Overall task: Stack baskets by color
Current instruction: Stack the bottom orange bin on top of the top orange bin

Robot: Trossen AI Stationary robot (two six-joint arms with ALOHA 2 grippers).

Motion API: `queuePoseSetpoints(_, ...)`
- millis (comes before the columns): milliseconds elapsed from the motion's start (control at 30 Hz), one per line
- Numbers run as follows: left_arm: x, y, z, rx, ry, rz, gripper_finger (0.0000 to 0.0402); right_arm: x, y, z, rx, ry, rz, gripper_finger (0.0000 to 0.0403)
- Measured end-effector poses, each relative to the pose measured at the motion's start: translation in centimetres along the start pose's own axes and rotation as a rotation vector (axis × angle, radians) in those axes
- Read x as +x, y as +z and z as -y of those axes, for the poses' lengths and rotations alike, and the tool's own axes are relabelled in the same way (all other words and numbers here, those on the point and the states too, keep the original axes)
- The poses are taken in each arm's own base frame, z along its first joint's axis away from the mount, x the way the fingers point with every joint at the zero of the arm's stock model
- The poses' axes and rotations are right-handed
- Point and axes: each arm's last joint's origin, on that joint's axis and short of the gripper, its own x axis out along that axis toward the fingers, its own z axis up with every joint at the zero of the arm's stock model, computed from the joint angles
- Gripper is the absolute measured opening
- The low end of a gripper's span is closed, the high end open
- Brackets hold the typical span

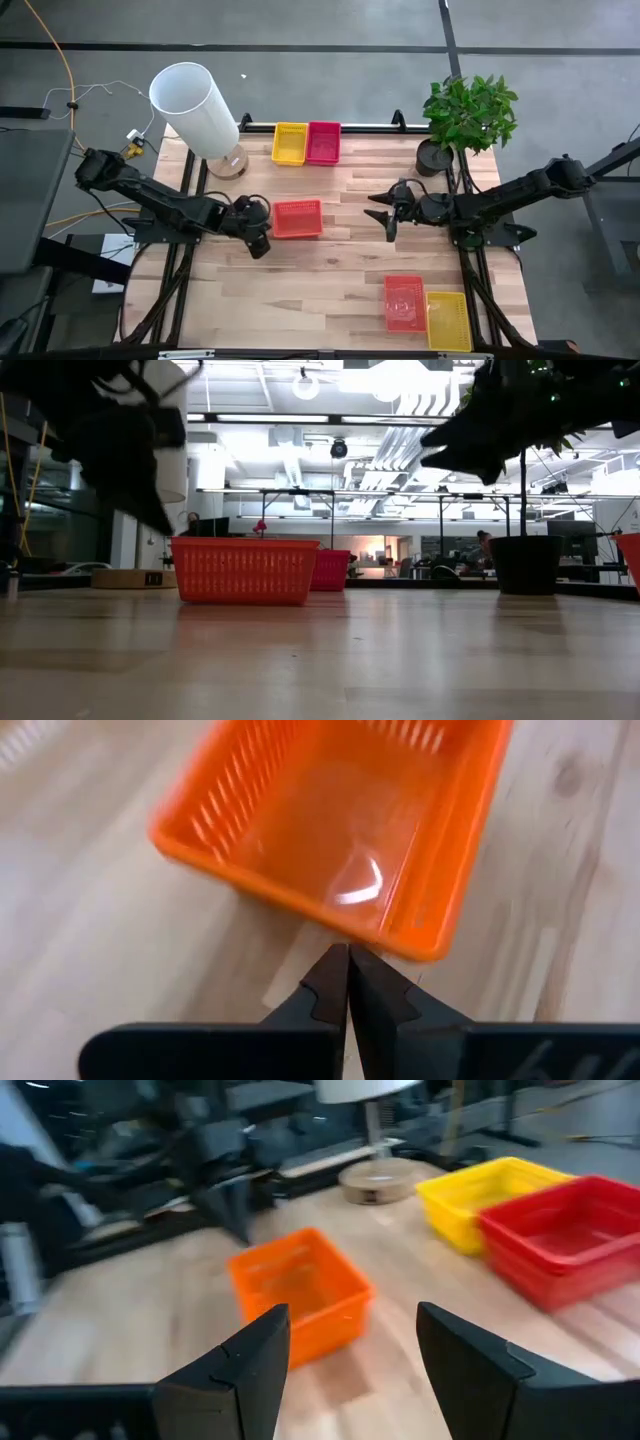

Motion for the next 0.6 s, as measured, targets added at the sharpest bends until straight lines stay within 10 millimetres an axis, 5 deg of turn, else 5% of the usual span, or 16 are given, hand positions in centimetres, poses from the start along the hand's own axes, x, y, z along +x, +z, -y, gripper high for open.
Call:
queuePoseSetpoints(333, -5.9, 2.0, 0.7, 0.156, 0.107, 0.534, 0.0000, 0.1, 1.2, -0.9, -0.054, 0.121, 0.015, 0.0206)
queuePoseSetpoints(600, -7.0, 3.7, 1.6, 0.324, -0.021, 0.658, 0.0000, 0.2, 1.2, -0.8, -0.015, 0.119, 0.016, 0.0206)
